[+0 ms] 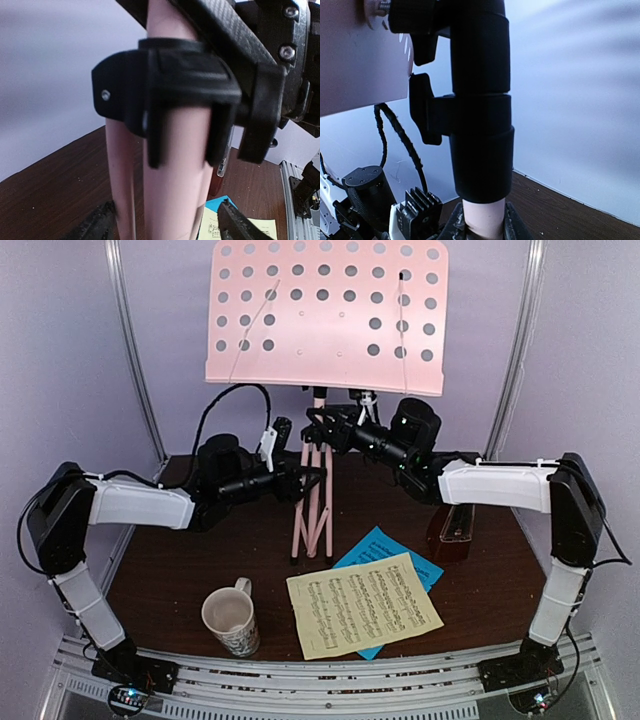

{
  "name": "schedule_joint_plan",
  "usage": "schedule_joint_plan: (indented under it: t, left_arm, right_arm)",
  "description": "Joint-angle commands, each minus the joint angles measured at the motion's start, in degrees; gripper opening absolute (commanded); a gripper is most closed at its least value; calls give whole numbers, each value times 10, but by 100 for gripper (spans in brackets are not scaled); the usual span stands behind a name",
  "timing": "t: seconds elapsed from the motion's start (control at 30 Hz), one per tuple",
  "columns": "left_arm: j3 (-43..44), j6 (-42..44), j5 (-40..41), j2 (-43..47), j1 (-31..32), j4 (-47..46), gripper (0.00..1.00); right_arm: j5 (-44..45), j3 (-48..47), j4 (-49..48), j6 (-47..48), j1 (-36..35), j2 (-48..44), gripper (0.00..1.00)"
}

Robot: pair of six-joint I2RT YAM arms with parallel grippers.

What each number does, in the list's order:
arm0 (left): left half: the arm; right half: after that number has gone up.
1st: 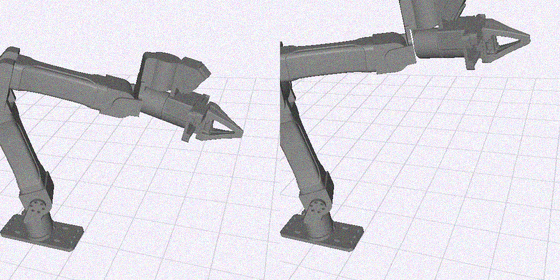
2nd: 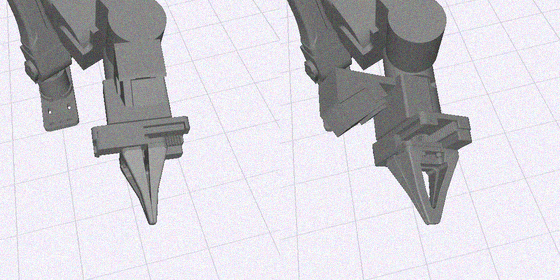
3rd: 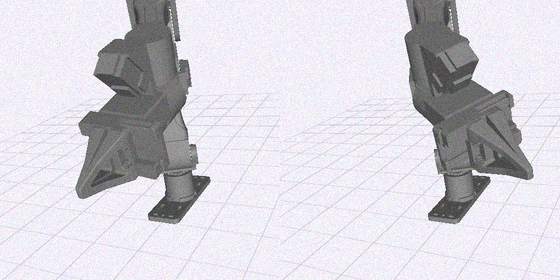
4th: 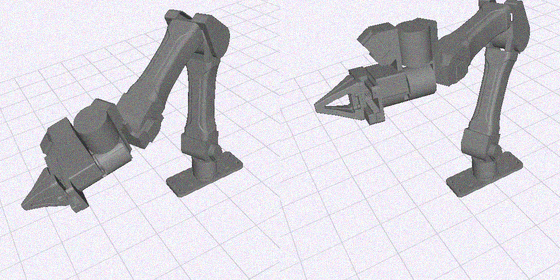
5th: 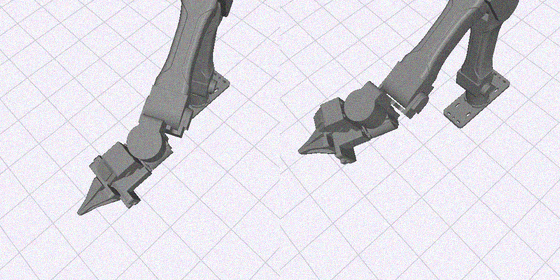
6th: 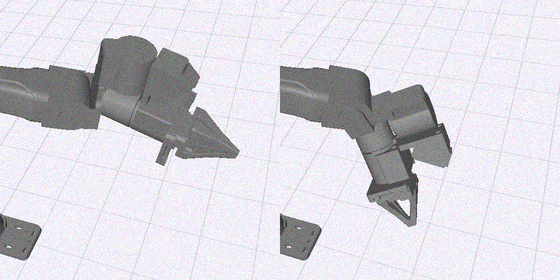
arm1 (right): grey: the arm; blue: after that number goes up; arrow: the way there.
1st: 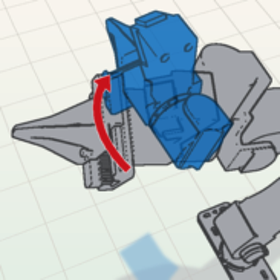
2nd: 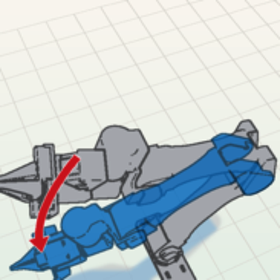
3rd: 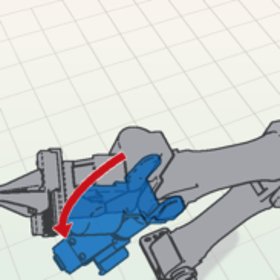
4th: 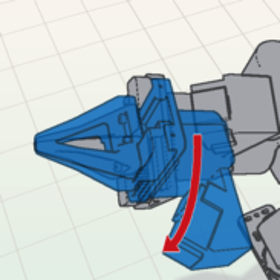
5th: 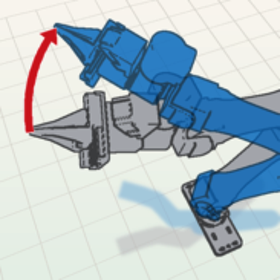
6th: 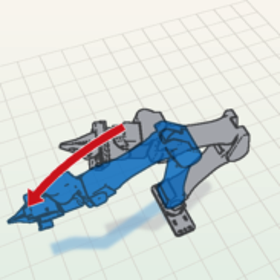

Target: Pack up the instrument practice props

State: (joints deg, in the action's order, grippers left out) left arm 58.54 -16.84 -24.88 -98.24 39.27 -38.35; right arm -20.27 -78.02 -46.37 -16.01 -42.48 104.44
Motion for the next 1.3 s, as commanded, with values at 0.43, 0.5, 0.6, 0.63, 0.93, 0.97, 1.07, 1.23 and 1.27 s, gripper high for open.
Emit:
schedule_joint_plan:
  t: [0.43,0.5,0.6,0.63,0.93,0.97,1.07,1.23,1.27]
  left_arm:
    - [80,22,176,-107,57,-15,75]
    - [85,16,191,-112,60,-13,66]
    - [88,6,209,-115,60,-11,48]
    - [89,5,211,-116,61,-9,44]
    - [104,66,230,-64,61,56,5]
    - [105,83,232,-54,61,68,0]
    - [105,117,233,-24,61,103,0]
    - [102,152,210,19,54,149,0]
    - [102,154,206,24,52,158,0]
  right_arm:
    - [72,5,-44,-1,-20,-61,0]
    - [84,11,-46,0,-21,-66,0]
    - [104,25,-59,-1,-23,-74,0]
    - [110,31,-64,-2,-24,-78,0]
    - [208,38,-57,-14,-25,-92,0]
    - [218,37,-53,-14,-26,-91,0]
    - [241,42,-47,-13,-25,-93,6]
    - [260,73,-61,-10,-25,-98,40]
    - [261,80,-63,-10,-25,-98,46]
